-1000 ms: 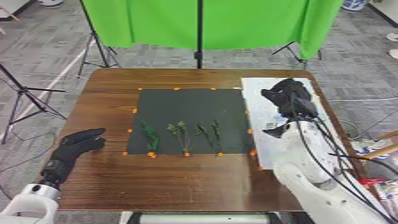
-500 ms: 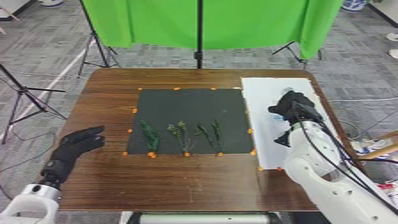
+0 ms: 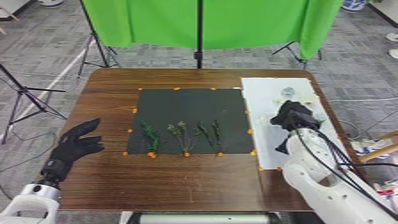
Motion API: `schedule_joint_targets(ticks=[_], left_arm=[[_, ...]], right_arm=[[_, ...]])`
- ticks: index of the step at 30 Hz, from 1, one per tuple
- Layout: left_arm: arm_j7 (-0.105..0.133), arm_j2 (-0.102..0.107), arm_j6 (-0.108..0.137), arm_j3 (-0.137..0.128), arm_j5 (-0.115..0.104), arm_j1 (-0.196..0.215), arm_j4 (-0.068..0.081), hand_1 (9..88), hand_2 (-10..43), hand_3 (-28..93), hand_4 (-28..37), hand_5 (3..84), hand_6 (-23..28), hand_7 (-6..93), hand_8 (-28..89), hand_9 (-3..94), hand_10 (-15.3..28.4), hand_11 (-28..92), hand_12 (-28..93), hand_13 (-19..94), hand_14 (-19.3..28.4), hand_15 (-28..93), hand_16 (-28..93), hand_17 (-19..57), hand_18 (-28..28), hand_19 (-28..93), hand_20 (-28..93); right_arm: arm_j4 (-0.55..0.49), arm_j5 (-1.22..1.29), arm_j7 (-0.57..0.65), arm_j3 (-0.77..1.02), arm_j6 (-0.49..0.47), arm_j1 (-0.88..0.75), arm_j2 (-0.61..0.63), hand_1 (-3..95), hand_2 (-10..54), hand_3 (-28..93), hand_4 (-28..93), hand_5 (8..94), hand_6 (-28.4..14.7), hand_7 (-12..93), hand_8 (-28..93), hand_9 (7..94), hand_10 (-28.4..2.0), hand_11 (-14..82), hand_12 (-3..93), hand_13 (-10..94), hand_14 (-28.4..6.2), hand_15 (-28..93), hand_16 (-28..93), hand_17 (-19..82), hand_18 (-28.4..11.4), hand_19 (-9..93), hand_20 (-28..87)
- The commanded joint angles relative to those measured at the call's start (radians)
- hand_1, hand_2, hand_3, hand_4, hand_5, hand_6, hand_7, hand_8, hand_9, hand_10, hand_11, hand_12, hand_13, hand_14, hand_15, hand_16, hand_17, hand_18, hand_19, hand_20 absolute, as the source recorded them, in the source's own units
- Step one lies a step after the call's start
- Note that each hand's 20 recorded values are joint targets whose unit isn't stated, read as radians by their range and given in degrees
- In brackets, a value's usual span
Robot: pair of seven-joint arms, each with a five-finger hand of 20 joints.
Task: Arrange flowers
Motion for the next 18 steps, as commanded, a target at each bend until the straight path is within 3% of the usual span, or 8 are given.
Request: schedule_joint_targets(ticks=[1, 6, 12, 14, 16, 18], left_arm=[[-0.022, -0.004, -0.027, -0.005, 0.0, 0.005, 0.003, 49.4, -7.5, 63, -1.4, 32.2, 2.3, 17.3, -9, 26.3, 8.8, 19, 12, 32, 15.3, 26, 1, 8.0, 14.8, 37, 33], [-0.02, -0.002, -0.019, -0.004, 0.0, 0.005, 0.002, 49.1, -7.3, 64, -1.6, 33.3, 2.6, 16.6, -9, 26.8, 9.0, 19, 12, 32, 15.7, 26, 1, 7.7, 14.9, 36, 34], [-0.005, 0.005, 0.011, -0.011, -0.014, 0.018, -0.001, 48.4, -6.3, 63, -2.0, 34.5, 3.0, 16.4, -8, 28.0, 9.3, 19, 12, 32, 15.9, 27, 1, 7.7, 14.9, 36, 34], [-0.003, 0.006, 0.02, -0.024, -0.026, 0.028, -0.004, 47.7, -6.1, 63, -2.0, 35.2, 3.2, 16.4, -8, 29.1, 9.7, 20, 12, 33, 16.0, 27, 1, 7.7, 15.0, 36, 33], [0.002, 0.005, 0.049, -0.038, -0.04, 0.044, -0.007, 46.4, -5.2, 63, -2.4, 36.7, 3.7, 16.1, -8, 30.8, 10.3, 20, 12, 33, 16.3, 27, 1, 7.8, 15.1, 35, 33], [0.009, 0.004, 0.085, -0.051, -0.079, 0.059, -0.008, 43.6, -3.0, 63, -3.5, 38.0, 4.2, 15.4, -8, 32.4, 10.9, 20, 12, 34, 16.7, 27, 1, 7.8, 15.2, 35, 33]], right_arm=[[0.033, -0.06, -0.011, -0.041, 0.089, -0.029, 0.0, 55.0, -9.5, 57, -14, 70.4, 0.1, 17, 5, 87.4, -10.8, 17.5, 40.2, 94, -0.4, 62, 35, 64, -16.2, 93, 59], [0.035, -0.054, -0.009, -0.053, 0.146, -0.032, -0.001, 64.9, -9.5, 53, -13, 75.8, -2.1, 21, 14, 91.0, -9.0, 13.3, 47.0, 94, 0.2, 65, 33, 65, -15.5, 93, 60], [-0.053, -0.016, -0.013, -0.004, 0.158, -0.031, 0.014, 66.0, -9.5, 55, -14, 78.9, -3.3, 23, 16, 91.9, -9.2, 13.6, 47.1, 94, 0.4, 65, 34, 64, -15.3, 93, 60], [-0.101, 0.0, -0.024, 0.01, 0.162, -0.02, 0.023, 65.9, -9.5, 55, -14, 79.0, -3.4, 23, 16, 92.0, -9.3, 13.5, 47.1, 94, 0.4, 65, 34, 64, -15.3, 93, 60], [-0.15, 0.071, -0.043, 0.016, 0.176, 0.005, 0.028, 65.7, -9.5, 55, -14, 79.0, -3.4, 23, 16, 92.2, -9.4, 13.5, 47.1, 94, 0.4, 65, 34, 64, -15.3, 93, 60], [-0.188, 0.127, -0.071, 0.009, 0.193, 0.041, 0.026, 65.4, -9.5, 56, -13, 79.0, -3.4, 23, 16, 92.2, -9.3, 13.5, 47.2, 94, 0.4, 65, 34, 64, -15.2, 93, 60]])
